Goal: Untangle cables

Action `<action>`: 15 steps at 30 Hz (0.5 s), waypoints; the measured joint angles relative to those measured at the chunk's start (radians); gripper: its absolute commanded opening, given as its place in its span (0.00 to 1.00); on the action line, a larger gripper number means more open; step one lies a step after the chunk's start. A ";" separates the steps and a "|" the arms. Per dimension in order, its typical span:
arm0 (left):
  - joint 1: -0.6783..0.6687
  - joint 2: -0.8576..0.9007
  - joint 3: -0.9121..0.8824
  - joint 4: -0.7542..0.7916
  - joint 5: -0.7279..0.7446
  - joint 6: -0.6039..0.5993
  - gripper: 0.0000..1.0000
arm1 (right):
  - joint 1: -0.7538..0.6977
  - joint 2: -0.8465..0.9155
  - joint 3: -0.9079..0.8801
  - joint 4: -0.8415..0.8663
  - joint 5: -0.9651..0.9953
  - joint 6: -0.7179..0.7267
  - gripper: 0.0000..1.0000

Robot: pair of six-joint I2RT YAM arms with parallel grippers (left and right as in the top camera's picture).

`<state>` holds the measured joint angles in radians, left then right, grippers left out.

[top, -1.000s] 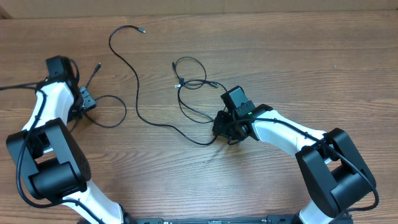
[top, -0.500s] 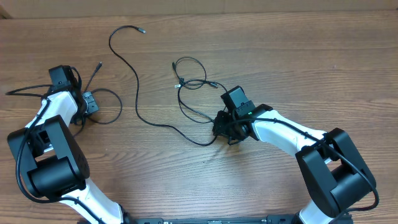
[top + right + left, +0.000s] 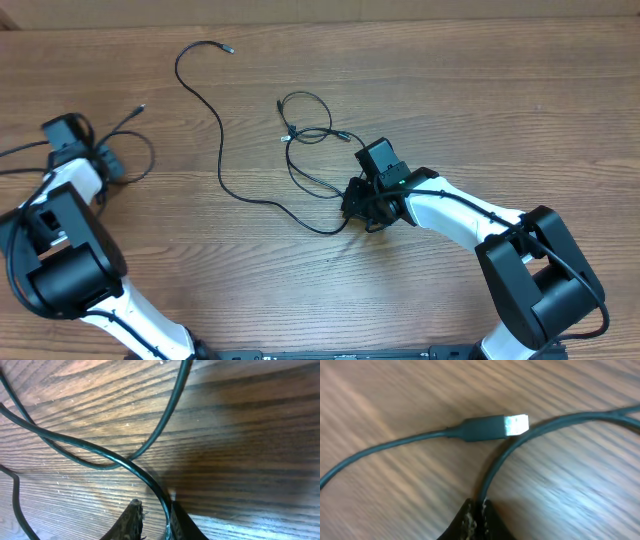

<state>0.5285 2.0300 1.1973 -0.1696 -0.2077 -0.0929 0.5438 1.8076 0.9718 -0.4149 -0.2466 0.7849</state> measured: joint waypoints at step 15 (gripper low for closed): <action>0.077 -0.021 0.084 -0.078 0.146 0.024 0.41 | 0.000 0.000 0.000 0.003 0.010 0.000 0.20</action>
<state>0.6056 2.0094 1.2808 -0.2478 -0.0616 -0.0692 0.5438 1.8076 0.9718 -0.4114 -0.2367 0.7849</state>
